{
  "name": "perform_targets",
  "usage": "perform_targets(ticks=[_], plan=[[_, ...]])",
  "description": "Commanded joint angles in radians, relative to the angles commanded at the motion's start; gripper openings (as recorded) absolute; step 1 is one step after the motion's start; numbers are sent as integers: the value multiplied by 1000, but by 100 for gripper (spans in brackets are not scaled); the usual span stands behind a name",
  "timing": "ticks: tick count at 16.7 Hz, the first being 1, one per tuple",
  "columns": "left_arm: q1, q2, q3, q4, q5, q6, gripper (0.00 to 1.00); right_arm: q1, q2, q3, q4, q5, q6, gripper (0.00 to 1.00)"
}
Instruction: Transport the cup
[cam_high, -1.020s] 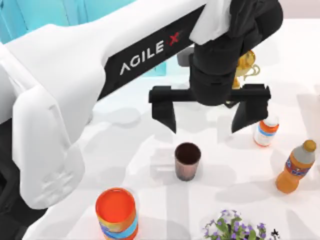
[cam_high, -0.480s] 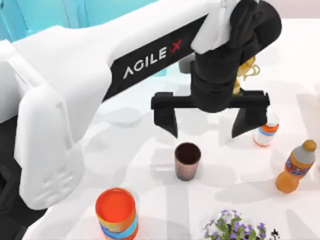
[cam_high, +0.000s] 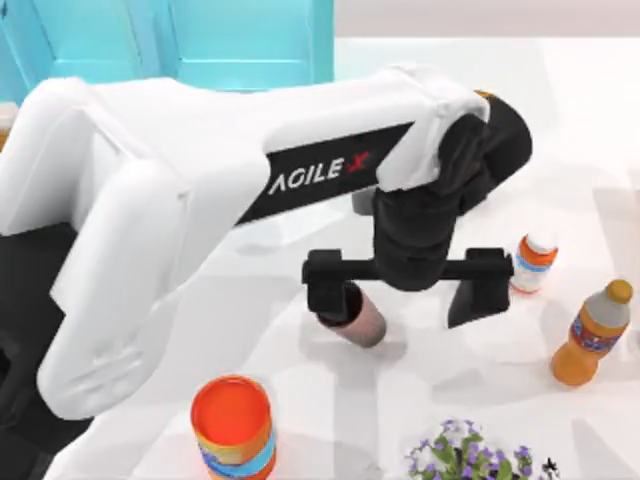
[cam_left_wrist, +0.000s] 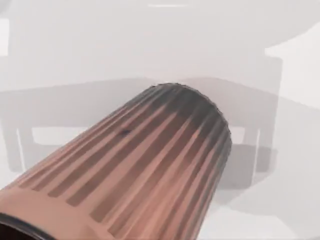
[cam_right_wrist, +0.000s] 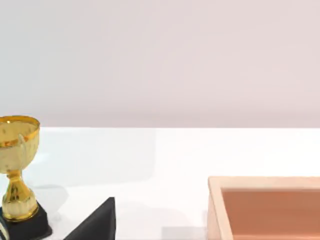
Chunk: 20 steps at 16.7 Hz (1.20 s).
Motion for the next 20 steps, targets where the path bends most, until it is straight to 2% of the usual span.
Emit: perform_targets(ticks=[4,17,20], plan=[[0,0,-6,6,0,0,100,0,0,0,0,0,0,100],[0,0,-6,6,0,0,2,0,0,0,0,0,0,100],[0,0,-6,6,0,0,0,0,0,0,0,0,0,100]])
